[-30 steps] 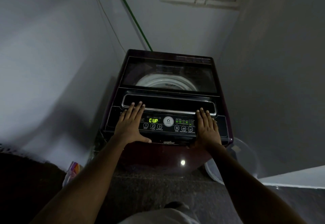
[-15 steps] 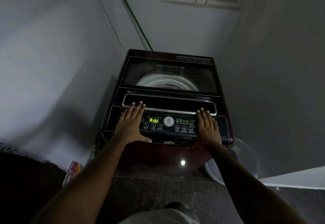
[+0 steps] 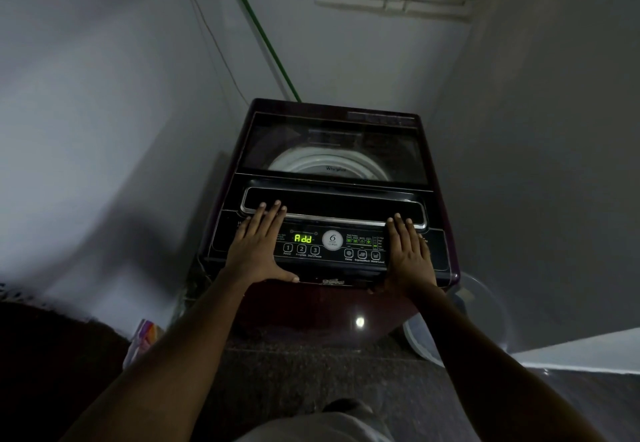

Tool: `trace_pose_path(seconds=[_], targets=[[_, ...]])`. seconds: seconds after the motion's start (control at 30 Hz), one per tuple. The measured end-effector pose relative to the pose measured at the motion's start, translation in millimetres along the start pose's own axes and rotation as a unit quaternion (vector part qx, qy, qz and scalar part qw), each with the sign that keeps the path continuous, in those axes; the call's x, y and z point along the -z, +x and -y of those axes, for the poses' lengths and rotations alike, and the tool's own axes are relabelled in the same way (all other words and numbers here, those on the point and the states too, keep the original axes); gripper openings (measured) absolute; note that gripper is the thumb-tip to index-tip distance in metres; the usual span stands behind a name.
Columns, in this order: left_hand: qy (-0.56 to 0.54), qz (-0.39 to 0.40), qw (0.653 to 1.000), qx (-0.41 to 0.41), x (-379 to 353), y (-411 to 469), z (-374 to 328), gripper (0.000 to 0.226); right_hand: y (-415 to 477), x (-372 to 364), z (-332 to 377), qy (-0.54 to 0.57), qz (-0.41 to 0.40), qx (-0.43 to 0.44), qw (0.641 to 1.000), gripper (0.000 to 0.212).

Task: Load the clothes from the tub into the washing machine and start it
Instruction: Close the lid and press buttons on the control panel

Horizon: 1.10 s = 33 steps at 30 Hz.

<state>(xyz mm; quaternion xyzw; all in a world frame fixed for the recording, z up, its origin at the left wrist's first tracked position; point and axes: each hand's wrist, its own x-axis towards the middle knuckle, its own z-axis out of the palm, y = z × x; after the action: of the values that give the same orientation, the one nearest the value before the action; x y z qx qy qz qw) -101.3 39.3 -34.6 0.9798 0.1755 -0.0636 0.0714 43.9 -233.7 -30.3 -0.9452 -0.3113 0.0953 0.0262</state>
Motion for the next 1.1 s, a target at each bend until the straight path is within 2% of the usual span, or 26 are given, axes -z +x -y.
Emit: trace_pose_path(seconds=[0.83,1.1], targets=[[-0.009,-0.007,1.000,-0.004,0.5,-2.0,-0.5,0.152,0.7,-0.4,-0.5,-0.004,0.007,-0.001,1.000,0.152],[-0.004,-0.010,1.000,-0.006,-1.3,-0.3,1.7,0.153,3.7,2.6,-2.6,0.041,-0.001,0.007,0.999,0.153]])
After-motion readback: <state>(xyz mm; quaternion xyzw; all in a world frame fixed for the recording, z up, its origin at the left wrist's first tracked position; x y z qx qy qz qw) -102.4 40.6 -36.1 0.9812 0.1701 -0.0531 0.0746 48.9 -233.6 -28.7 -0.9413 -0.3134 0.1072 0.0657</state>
